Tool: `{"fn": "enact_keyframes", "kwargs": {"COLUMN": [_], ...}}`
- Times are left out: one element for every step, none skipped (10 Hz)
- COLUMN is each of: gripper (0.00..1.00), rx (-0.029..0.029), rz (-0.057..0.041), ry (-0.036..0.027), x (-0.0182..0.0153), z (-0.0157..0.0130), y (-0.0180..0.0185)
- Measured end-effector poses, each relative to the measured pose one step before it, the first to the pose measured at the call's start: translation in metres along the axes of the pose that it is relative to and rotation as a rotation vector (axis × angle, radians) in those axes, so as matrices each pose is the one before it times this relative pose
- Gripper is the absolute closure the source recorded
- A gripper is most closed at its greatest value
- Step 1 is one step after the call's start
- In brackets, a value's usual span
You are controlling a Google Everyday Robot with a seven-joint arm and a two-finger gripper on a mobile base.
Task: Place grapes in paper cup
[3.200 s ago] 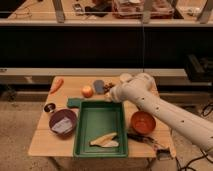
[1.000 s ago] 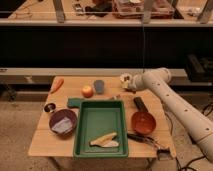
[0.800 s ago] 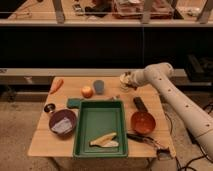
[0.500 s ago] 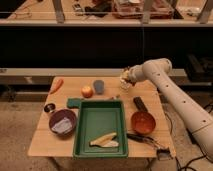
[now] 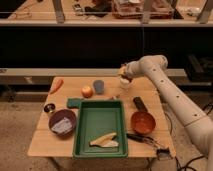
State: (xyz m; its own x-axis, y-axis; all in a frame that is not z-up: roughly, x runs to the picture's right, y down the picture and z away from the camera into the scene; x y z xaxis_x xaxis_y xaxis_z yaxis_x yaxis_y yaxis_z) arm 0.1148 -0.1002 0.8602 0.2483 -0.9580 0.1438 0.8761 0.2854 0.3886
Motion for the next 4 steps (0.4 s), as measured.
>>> {"fn": "enact_keyframes", "kwargs": {"gripper": [1.0,1.0,1.0,1.0], "rx": [0.00094,-0.00154,0.00232,0.00301], "rz": [-0.00147,-0.00349,-0.00236,-0.00208], "ry": [0.00206,0.00746,0.00968,0.00313], "x": [0.00074,0.002,0.00292,0.00105], "z": [0.00193,0.00094,0.00041,0.00166], "y": [-0.00119,0.00061,0.00032,-0.00113]}}
